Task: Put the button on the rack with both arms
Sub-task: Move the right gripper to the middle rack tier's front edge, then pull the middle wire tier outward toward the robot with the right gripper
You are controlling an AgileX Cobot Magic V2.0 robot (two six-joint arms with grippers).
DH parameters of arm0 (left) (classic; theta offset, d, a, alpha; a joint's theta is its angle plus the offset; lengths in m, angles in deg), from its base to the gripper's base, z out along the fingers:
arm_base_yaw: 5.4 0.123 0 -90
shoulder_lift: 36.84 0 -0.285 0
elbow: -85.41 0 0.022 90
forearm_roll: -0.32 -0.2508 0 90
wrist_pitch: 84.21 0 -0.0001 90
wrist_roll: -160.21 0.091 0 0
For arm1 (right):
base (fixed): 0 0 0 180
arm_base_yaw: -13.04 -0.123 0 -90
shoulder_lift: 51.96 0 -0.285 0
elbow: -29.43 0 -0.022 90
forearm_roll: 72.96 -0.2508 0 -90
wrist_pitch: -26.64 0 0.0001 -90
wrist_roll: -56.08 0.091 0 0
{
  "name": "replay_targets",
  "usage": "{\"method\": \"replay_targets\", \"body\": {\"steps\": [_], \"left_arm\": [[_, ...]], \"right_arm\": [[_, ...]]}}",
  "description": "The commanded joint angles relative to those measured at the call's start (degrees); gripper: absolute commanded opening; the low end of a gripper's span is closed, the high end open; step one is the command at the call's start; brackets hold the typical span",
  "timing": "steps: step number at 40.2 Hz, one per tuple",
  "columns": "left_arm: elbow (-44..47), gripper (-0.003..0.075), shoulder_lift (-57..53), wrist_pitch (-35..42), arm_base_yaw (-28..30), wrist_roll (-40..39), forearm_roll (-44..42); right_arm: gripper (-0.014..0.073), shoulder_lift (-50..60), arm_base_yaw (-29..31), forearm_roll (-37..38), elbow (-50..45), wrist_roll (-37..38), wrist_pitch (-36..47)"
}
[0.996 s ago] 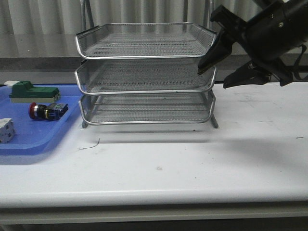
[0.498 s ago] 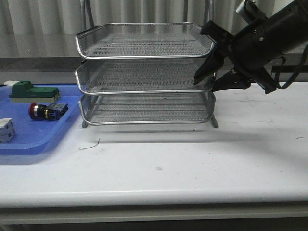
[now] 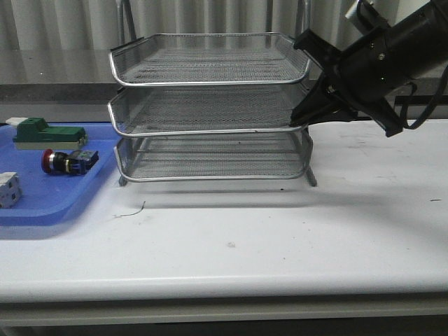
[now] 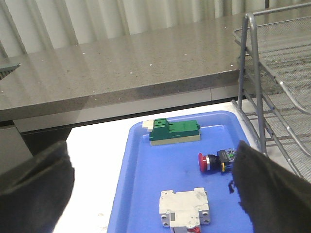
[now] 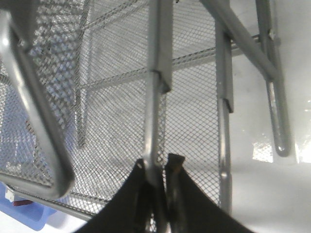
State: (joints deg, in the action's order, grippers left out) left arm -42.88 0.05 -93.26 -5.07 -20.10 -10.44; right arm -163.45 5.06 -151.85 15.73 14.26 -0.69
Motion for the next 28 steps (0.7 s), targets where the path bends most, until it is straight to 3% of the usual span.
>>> {"method": "replay_targets", "body": {"steps": [1, 14, 28], "left_arm": [[-2.06, 0.0629, 0.51, 4.27, 0.13, -0.53, 0.18], [-2.06, 0.0629, 0.51, 4.27, 0.13, -0.53, 0.18], [-2.06, 0.0629, 0.51, 4.27, 0.13, -0.53, 0.18]], "right_arm": [[0.0074, 2.47, 1.39, -1.92, 1.89, -0.79, -4.00], [0.0074, 2.47, 3.58, 4.79, 1.85, -0.74, -13.56], [0.0074, 3.27, 3.58, 6.20, -3.41, -1.37, -12.43]]}}
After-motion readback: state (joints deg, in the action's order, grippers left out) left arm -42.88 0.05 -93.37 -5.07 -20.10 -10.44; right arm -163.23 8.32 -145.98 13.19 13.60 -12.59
